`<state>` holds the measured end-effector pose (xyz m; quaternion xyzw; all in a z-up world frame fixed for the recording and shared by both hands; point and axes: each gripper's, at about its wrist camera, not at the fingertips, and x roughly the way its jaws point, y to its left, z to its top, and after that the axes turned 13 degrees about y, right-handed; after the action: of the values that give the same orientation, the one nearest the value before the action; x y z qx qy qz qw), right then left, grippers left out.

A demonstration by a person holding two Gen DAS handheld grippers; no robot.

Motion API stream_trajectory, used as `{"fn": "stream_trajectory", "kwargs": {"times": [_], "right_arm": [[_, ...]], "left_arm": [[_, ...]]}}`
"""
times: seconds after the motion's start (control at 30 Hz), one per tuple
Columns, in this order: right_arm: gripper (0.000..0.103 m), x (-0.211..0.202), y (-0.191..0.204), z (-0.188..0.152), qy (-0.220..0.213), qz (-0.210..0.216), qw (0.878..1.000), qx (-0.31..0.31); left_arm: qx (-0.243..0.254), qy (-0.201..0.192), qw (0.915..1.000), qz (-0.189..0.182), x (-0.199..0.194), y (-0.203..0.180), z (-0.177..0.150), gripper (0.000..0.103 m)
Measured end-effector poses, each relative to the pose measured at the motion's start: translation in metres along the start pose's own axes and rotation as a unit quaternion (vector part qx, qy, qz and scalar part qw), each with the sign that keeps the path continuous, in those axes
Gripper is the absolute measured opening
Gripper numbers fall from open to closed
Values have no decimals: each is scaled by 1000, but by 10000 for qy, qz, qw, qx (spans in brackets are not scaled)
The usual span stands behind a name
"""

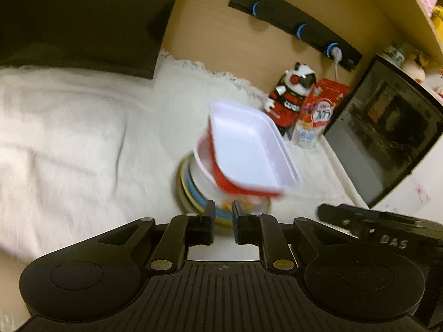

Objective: Organize plates and bowls

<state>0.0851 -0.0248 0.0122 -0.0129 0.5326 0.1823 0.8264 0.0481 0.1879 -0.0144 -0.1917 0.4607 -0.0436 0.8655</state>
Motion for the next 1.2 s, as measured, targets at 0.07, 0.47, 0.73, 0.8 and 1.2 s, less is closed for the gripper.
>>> {"fn": "stream_trajectory", "kwargs": {"times": [0.07, 0.47, 0.73, 0.8, 1.2], "right_arm": [[46, -6, -6, -19, 93, 214, 9997, -31], [53, -57, -15, -89, -8, 430, 9990, -153], [53, -61, -11, -94, 102, 422, 9990, -77], [53, -62, -9, -94, 89, 400, 9991, -103], [53, -54, -8, -100, 285, 415, 9986, -140]], "left_arm": [[28, -98, 9998, 151, -8, -16, -24, 14], [481, -176, 9941, 955, -42, -87, -86, 15], [615, -73, 9939, 917, -45, -93, -94, 15], [607, -48, 9937, 939, -45, -93, -94, 15], [535, 37, 9936, 994, -46, -89, -100, 15]]}}
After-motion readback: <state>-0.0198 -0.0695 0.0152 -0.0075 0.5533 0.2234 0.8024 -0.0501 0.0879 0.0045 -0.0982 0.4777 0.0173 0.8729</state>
